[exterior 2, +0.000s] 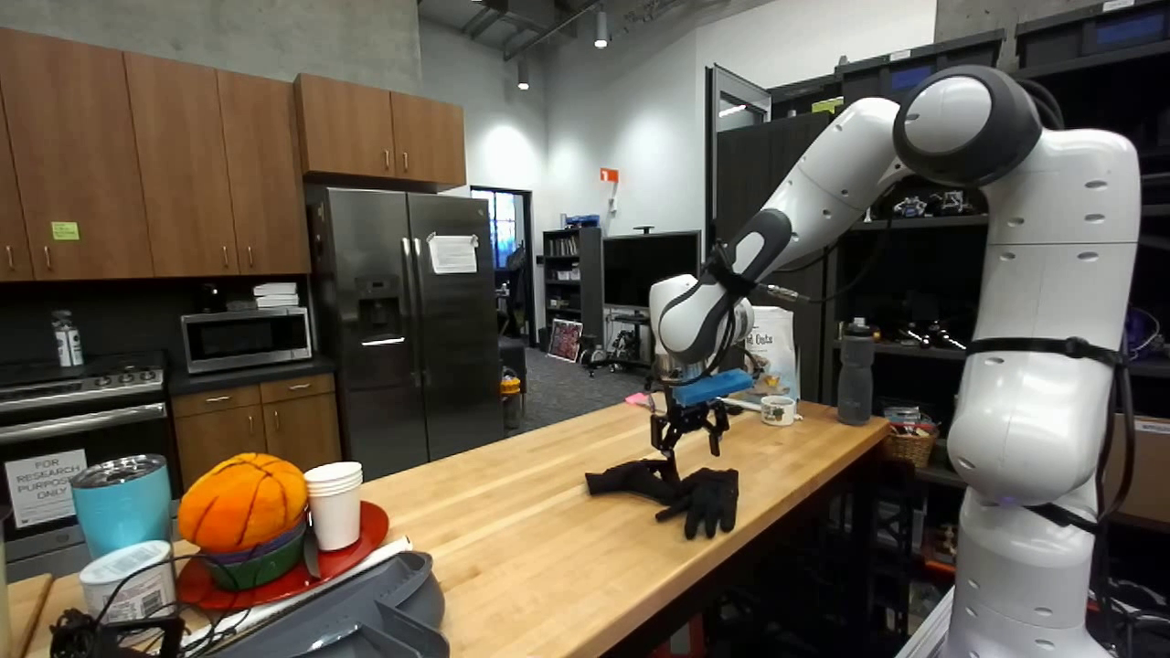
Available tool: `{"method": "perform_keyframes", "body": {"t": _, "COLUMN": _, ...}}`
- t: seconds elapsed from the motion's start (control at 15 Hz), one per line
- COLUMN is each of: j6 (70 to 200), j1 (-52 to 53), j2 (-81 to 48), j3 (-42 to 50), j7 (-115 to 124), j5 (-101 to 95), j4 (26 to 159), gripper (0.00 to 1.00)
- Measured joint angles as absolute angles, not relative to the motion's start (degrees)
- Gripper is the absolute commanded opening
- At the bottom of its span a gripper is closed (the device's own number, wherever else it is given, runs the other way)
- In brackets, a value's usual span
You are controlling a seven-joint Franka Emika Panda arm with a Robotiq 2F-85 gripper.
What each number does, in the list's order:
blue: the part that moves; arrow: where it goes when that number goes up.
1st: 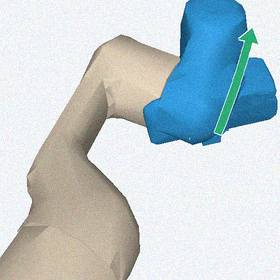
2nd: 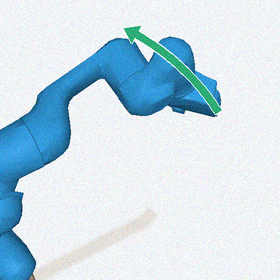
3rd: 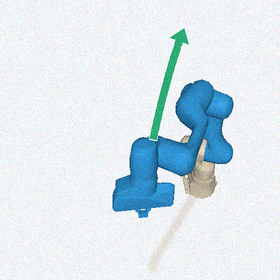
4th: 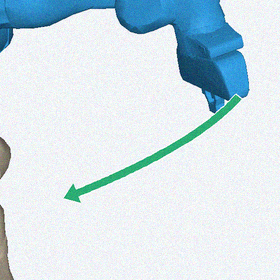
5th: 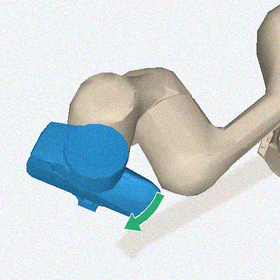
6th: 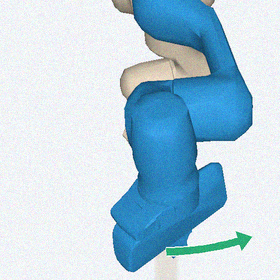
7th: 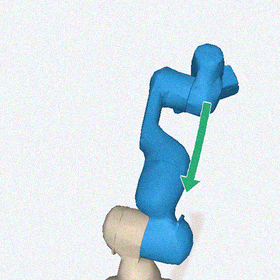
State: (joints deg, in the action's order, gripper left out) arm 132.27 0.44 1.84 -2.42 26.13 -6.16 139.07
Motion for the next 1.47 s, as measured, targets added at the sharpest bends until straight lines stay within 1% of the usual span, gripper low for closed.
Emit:
{"method": "perform_keyframes", "body": {"t": 1.0, "j6": 132.3, "j1": 0.7, "j2": -2.5, "j3": -2.3, "j7": 29.9, "j5": -8.7, "j4": 135.1, "gripper": 0.99}}
{"method": "perform_keyframes", "body": {"t": 1.07, "j6": 132.3, "j1": 0.7, "j2": -3.1, "j3": -2.3, "j7": 29.9, "j5": -8.7, "j4": 134.7, "gripper": 0.75}}
{"method": "perform_keyframes", "body": {"t": 1.13, "j6": 132.3, "j1": 0.7, "j2": -3.8, "j3": -2.2, "j7": 29.9, "j5": -8.7, "j4": 134.3, "gripper": 0.75}}
{"method": "perform_keyframes", "body": {"t": 1.2, "j6": 132.3, "j1": 0.7, "j2": -4.4, "j3": -2.2, "j7": 29.9, "j5": -8.7, "j4": 134.0, "gripper": 0.72}}
{"method": "perform_keyframes", "body": {"t": 1.33, "j6": 132.3, "j1": 0.7, "j2": -5.3, "j3": -2.1, "j7": 29.8, "j5": -8.7, "j4": 133.5, "gripper": 0.58}}
{"method": "perform_keyframes", "body": {"t": 1.4, "j6": 132.4, "j1": 0.7, "j2": -5.7, "j3": -2.0, "j7": 29.8, "j5": -8.7, "j4": 133.2, "gripper": 0.48}}
{"method": "perform_keyframes", "body": {"t": 1.47, "j6": 132.4, "j1": 0.7, "j2": -6.0, "j3": -2.0, "j7": 29.8, "j5": -8.7, "j4": 133.0, "gripper": 0.41}}
